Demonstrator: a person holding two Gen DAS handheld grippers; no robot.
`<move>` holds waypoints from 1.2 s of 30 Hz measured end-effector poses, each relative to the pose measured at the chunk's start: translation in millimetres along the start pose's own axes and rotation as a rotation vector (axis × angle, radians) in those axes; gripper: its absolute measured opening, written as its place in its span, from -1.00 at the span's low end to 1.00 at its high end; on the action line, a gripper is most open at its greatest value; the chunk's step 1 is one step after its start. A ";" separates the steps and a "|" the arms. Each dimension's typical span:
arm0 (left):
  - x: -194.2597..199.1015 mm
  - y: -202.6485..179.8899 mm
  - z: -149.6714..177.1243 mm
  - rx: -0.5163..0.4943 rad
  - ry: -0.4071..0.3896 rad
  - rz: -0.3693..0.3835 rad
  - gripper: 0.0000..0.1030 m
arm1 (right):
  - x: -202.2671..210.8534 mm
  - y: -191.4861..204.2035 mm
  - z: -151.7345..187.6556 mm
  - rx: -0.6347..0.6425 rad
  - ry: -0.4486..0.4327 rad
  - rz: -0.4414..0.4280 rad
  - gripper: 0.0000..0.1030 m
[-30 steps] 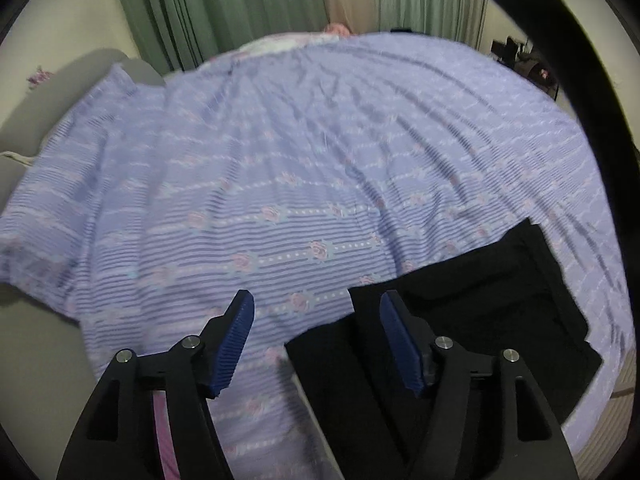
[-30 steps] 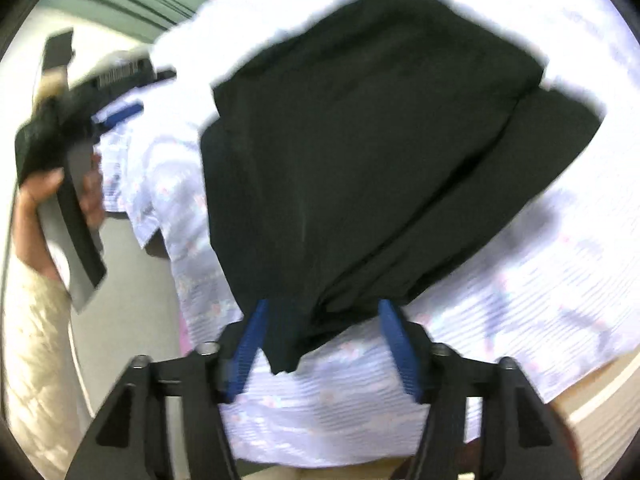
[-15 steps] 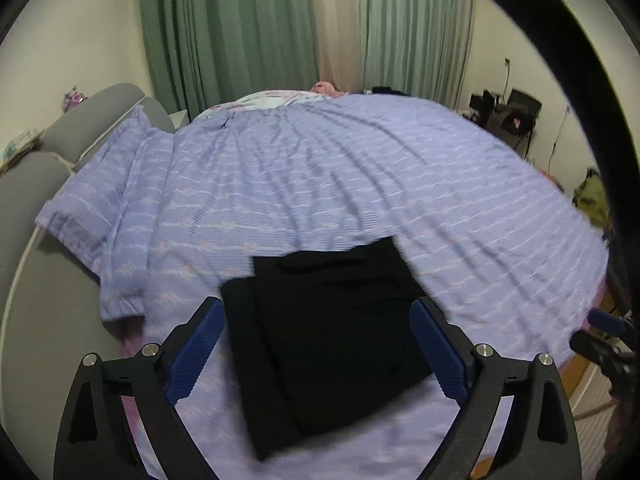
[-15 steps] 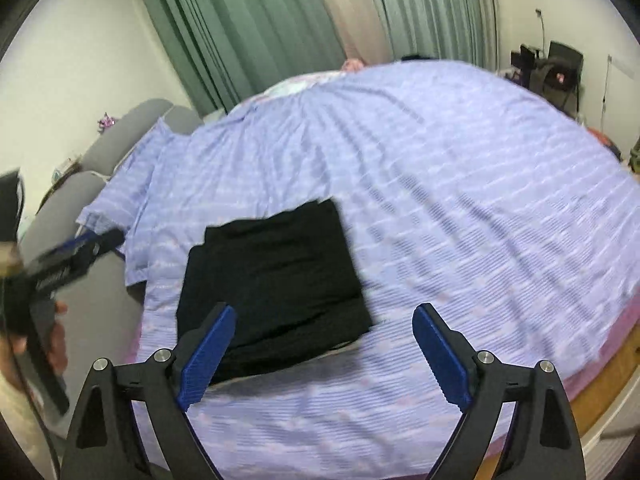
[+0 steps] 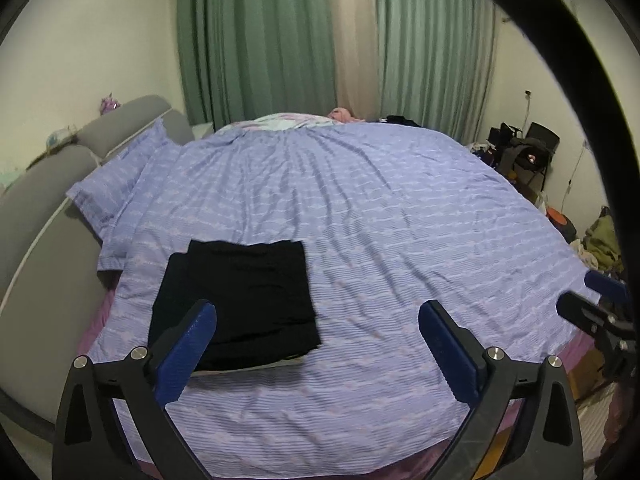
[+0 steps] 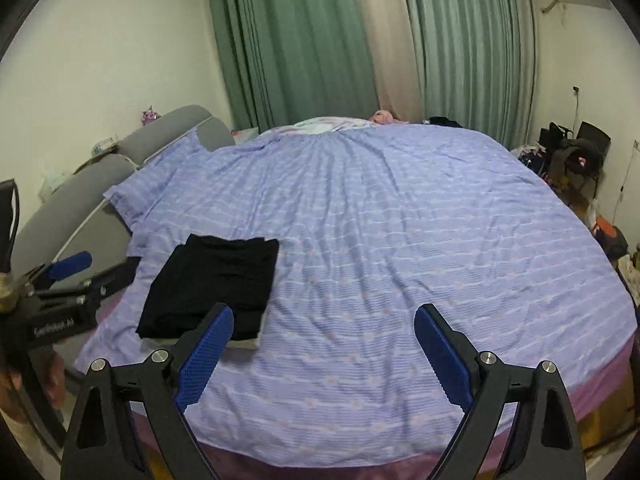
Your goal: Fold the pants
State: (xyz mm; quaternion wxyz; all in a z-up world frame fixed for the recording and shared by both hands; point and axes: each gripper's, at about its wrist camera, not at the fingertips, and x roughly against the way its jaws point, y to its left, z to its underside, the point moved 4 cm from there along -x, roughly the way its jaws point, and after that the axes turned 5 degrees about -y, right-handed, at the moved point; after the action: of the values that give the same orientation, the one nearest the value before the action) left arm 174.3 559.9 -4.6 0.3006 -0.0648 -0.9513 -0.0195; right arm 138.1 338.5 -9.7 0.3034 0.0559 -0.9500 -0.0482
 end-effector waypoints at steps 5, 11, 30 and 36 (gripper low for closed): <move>14.2 -52.6 -6.6 -0.073 -0.056 0.023 1.00 | 22.7 -36.5 -3.7 -0.022 -0.047 0.020 0.80; 14.6 -87.5 -13.3 -0.088 -0.068 0.080 1.00 | 36.9 -69.8 -6.4 -0.063 -0.069 0.056 0.80; 26.1 -228.8 -11.1 0.024 -0.087 0.024 1.00 | 84.4 -214.5 -11.0 0.001 -0.077 -0.005 0.80; 33.3 -266.3 -9.7 0.027 -0.097 0.009 1.00 | 100.1 -251.9 -11.3 0.023 -0.083 -0.034 0.80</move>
State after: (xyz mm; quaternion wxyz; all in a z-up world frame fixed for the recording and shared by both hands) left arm 116.9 299.0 23.0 0.2552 -0.0661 -0.9646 -0.0023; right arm 83.0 75.1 25.0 0.2621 0.0736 -0.9612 -0.0447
